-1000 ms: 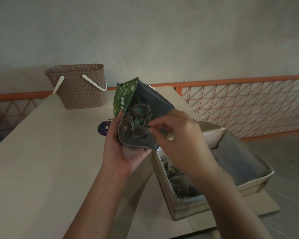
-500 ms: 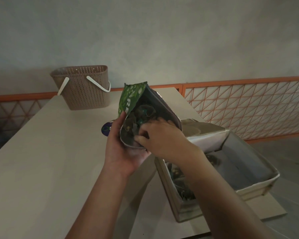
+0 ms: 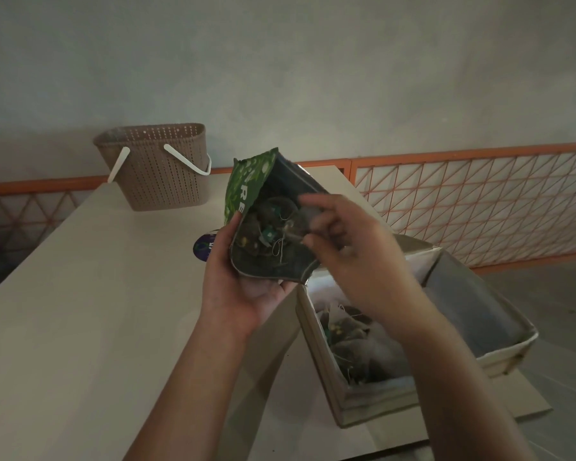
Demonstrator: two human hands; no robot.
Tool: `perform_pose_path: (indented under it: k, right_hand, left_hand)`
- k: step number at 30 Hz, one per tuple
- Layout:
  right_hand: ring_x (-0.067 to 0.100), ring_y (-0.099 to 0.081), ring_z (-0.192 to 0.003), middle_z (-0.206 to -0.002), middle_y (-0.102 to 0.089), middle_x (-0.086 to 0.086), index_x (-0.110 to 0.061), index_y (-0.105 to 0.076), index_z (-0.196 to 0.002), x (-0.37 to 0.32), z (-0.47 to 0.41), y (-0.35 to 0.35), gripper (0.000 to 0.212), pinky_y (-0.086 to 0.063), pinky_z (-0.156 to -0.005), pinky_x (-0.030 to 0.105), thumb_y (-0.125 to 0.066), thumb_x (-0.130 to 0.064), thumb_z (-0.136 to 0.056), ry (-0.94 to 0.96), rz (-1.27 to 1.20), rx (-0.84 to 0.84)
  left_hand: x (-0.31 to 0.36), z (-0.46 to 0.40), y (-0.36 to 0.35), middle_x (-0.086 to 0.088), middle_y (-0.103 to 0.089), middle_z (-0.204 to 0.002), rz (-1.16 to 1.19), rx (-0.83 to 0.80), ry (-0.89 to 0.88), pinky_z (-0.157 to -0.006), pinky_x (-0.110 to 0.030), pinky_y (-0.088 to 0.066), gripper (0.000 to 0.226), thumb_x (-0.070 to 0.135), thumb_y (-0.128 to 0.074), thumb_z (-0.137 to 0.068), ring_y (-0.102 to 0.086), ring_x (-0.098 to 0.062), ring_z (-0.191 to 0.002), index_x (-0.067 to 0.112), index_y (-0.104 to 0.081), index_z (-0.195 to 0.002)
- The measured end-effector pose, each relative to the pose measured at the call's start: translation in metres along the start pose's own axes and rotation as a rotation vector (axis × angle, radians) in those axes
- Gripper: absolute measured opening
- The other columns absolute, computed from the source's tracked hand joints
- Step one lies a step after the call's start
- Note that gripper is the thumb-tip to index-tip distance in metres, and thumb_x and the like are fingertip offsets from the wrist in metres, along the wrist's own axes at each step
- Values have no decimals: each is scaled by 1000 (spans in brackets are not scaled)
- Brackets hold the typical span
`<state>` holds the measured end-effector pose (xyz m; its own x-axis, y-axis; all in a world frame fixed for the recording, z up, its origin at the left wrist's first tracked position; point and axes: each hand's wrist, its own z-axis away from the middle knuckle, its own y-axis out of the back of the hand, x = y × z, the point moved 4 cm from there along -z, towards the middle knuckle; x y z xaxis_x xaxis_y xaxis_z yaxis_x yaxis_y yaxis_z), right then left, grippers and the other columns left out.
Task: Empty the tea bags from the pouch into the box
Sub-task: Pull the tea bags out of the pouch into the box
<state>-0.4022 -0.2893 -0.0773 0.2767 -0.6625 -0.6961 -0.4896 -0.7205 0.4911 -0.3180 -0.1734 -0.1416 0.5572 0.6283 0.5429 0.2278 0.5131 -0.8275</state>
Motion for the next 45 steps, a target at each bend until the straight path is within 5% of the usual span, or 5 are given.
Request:
perform_pose_path:
  k: [7,21,28,35,45]
  right_hand:
    - [16,-65,-96,-96,-68,1,-27,-68,-111,6,28,50,26,-54,-86,31,-62,-14,-90,-70,-219,142]
    - [-1,-61,-78,-102,-63,-24,-43,-61,-101,60,55,20,14,-46,-64,11,-62,-34,-91,-353,115,-157]
    - [-2,-59,-76,-91,-65,-9,-26,-66,-94,11,27,34,10,-45,-64,7,-66,-17,-89,-125,-34,204]
    - [-6,-54,-79,-95,-63,-14,-20,-74,-103,-23,-19,-25,16,-45,-79,7,-63,-17,-92,36,160,-103]
    - [24,-53,-116,-126,-57,7,-19,-55,-130,8,-81,-93,38,-42,-97,32,-59,-28,-93,-91,413,-535]
  left_hand:
    - [1,0,-2,-14,-72,-124,31,-54,-20,-79,-43,-61,43,48,-48,-99,-74,-34,-101,19,-71,-123]
    - [-7,6,-5,-17,-71,-125,58,-75,17,-82,-46,-61,48,49,-53,-94,-73,-36,-102,11,-82,-100]
    - [-5,3,-3,-15,-71,-125,5,-14,-3,-92,-45,-54,45,48,-51,-97,-70,-34,-110,16,-76,-117]
    - [2,5,2,-10,-77,-109,-8,15,-9,-73,-40,-61,45,49,-53,-94,-77,-27,-87,16,-83,-91]
    - [10,8,2,-12,-72,-126,-1,2,-12,-80,-43,-61,50,54,-53,-92,-66,-32,-117,24,-68,-129]
